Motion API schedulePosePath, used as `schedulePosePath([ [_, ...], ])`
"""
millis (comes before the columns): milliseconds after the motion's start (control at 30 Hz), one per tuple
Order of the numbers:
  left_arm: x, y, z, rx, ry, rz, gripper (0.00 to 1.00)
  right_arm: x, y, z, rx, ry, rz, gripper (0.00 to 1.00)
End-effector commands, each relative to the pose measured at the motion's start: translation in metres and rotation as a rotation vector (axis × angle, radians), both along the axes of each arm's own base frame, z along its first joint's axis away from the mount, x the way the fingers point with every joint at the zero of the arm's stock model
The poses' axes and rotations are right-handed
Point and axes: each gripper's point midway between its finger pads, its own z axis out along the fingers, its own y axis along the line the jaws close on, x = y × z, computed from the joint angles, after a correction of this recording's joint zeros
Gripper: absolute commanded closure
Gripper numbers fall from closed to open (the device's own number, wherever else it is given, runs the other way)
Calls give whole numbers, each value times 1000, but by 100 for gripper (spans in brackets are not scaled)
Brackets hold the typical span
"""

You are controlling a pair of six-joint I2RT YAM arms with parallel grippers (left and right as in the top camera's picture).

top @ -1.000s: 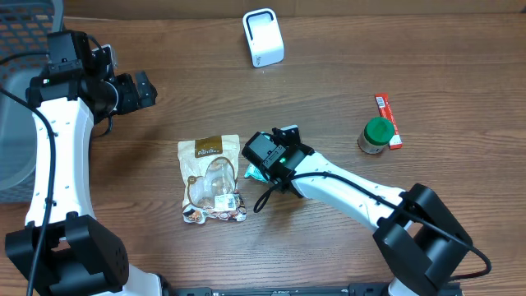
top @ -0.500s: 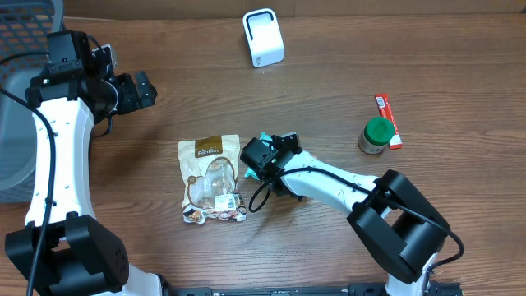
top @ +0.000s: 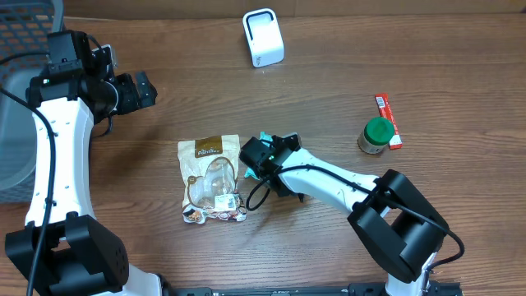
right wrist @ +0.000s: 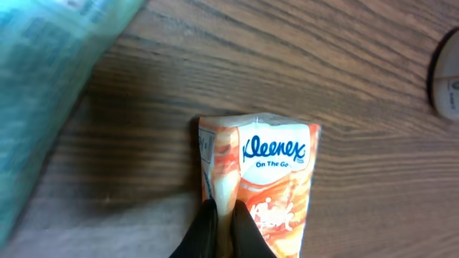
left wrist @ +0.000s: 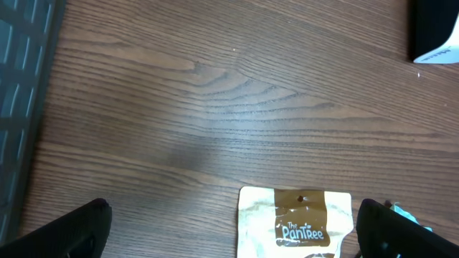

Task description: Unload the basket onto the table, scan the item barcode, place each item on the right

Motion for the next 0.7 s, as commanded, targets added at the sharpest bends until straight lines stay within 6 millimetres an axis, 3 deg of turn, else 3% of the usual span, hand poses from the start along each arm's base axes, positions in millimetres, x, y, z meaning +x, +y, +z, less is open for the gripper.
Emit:
schedulePosePath([
  [0, 1, 0, 1, 2, -1, 9, 0, 13, 24, 35, 131, -53, -6, 96],
  [167, 1, 0, 1, 2, -1, 9, 0, 12, 28, 68, 346, -8, -66, 96],
  [333, 1, 0, 1, 2, -1, 9, 0, 15, 35, 87, 630, 140, -35, 96],
  [500, 1, 0, 1, 2, -1, 8, 0, 18, 29, 90, 875, 265, -6, 96],
  [667, 1, 0, 1, 2, -1, 9, 0, 20, 23, 80, 1063, 295, 42, 96],
])
